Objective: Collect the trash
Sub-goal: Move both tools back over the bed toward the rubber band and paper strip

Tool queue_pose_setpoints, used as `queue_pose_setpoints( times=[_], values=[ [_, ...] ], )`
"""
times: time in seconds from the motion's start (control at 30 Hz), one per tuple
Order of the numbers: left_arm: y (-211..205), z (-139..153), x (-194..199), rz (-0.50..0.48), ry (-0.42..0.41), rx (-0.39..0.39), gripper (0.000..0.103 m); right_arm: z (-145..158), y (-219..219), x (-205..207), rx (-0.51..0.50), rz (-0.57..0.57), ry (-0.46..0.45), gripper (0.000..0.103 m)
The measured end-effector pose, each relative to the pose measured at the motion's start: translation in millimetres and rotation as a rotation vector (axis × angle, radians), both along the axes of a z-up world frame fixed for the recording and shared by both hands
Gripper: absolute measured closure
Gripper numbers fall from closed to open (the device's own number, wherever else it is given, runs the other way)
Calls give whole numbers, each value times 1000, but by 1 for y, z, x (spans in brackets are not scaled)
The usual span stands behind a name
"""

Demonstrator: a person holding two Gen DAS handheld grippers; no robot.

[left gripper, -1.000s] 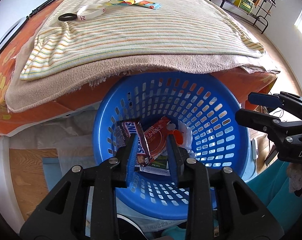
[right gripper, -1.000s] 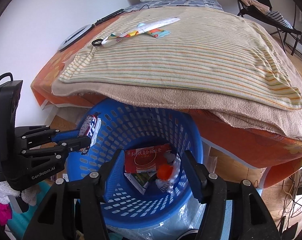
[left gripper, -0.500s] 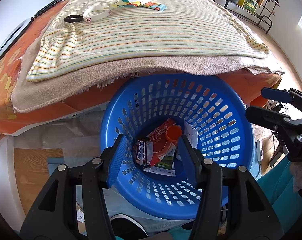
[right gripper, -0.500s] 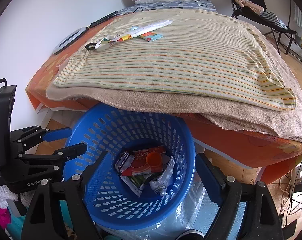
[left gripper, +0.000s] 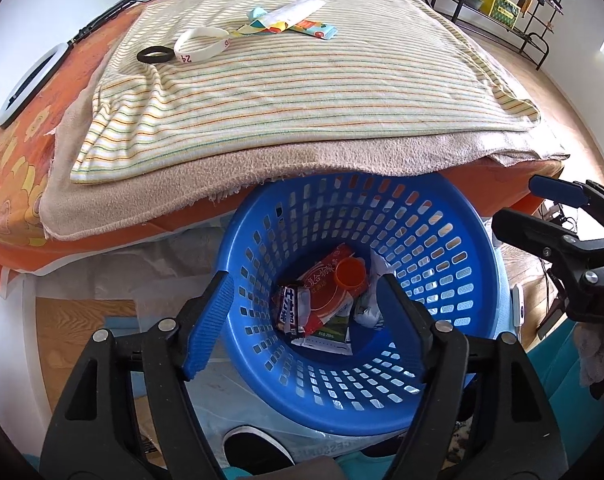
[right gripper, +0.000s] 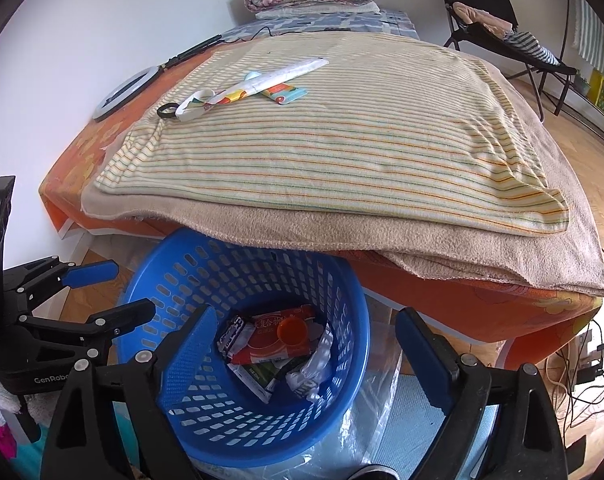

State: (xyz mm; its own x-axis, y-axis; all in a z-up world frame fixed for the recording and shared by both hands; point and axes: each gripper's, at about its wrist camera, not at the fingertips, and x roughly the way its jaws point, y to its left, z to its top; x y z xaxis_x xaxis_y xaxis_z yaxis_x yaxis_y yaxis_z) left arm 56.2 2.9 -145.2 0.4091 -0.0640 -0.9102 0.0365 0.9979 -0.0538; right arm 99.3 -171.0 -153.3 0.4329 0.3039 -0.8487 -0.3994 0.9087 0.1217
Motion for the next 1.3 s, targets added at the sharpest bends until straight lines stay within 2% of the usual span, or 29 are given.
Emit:
queue_pose_setpoints(
  times=[0.23, 0.53, 0.73, 0.9, 1.07, 1.17, 1.2, 1.27, 1.3],
  values=[
    [7, 11, 9, -33, -21, 26, 26, 10, 0, 8, 35, -11, 0, 11],
    [42, 28, 44, 26, -49, 51, 26, 24, 5, 33, 76, -12, -18, 11],
    [60, 44, 72, 45, -104, 55, 26, 34, 8, 62, 96, -27, -35, 11],
    [76, 51, 96, 83, -121, 75, 26, 46, 13, 88, 104, -36, -96, 11],
    [99, 55, 118, 121, -116, 32, 27, 55, 19, 109, 151, -37, -161, 11],
    [107, 57, 134, 134, -116, 36, 27, 55, 28, 127, 149, -34, -167, 11],
    [109, 56, 140, 132, -118, 41, 28, 54, 32, 134, 145, -34, -161, 11],
    [113, 54, 153, 133, -103, 30, 44, 51, 37, 149, 157, -34, -123, 11],
    [116, 52, 159, 137, -93, 14, 48, 49, 39, 157, 172, -34, -98, 11]
  ],
)
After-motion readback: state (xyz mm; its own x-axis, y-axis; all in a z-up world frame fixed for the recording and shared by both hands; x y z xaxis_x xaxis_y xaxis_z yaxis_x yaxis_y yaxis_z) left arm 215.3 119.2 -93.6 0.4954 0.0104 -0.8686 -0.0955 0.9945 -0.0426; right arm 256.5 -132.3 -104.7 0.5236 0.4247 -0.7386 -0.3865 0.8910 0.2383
